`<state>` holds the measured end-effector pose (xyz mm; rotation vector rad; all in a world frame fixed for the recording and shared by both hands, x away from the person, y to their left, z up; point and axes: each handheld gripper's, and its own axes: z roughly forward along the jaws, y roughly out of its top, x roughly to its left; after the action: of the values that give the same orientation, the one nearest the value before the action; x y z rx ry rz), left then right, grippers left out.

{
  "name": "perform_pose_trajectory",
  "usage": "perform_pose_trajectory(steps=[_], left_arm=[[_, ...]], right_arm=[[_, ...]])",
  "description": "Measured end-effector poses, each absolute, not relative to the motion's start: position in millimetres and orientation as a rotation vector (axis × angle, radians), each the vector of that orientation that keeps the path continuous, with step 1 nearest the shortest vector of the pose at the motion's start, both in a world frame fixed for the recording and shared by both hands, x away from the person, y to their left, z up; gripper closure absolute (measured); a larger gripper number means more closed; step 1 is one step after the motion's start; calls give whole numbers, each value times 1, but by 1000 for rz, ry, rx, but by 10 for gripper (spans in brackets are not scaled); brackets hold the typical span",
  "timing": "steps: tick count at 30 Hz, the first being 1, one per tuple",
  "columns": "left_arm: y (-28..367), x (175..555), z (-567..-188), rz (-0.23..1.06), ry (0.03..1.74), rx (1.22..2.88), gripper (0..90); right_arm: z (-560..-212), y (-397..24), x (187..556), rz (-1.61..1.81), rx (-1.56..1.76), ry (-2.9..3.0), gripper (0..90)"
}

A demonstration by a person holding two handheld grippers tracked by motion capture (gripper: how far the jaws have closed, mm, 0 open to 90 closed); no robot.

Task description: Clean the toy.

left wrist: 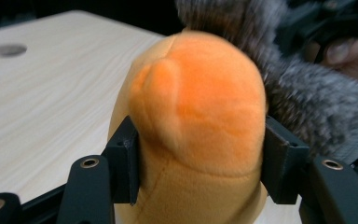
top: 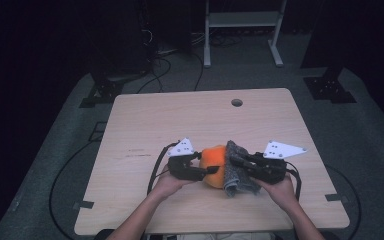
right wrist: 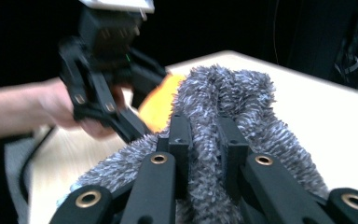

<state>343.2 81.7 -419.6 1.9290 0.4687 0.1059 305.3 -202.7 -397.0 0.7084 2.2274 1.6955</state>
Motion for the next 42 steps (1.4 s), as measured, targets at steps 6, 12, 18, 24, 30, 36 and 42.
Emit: perform_pose_trajectory(steps=[6, 12, 18, 24, 30, 36, 42], left_arm=[[87, 348, -424, 87, 521, 1917, 399], [79, 343, -424, 105, 483, 1942, 399], [80, 339, -423, 84, 396, 1989, 271], [75, 335, -424, 133, 362, 2011, 338], [77, 331, -427, 99, 305, 2013, 355], [79, 333, -427, 89, 303, 2023, 216], [80, 333, -429, 96, 293, 2028, 317]], right_arm=[[-418, -215, 309, 1547, 751, 2312, 783], [-407, -212, 303, 1608, 691, 2278, 783], [-416, -212, 308, 1621, 732, 2291, 785], [-424, -223, 303, 1568, 758, 2334, 786], [-410, -235, 304, 1627, 796, 2281, 782], [-413, -222, 311, 1659, 787, 2315, 782], [-420, -229, 316, 1679, 873, 2324, 784]])
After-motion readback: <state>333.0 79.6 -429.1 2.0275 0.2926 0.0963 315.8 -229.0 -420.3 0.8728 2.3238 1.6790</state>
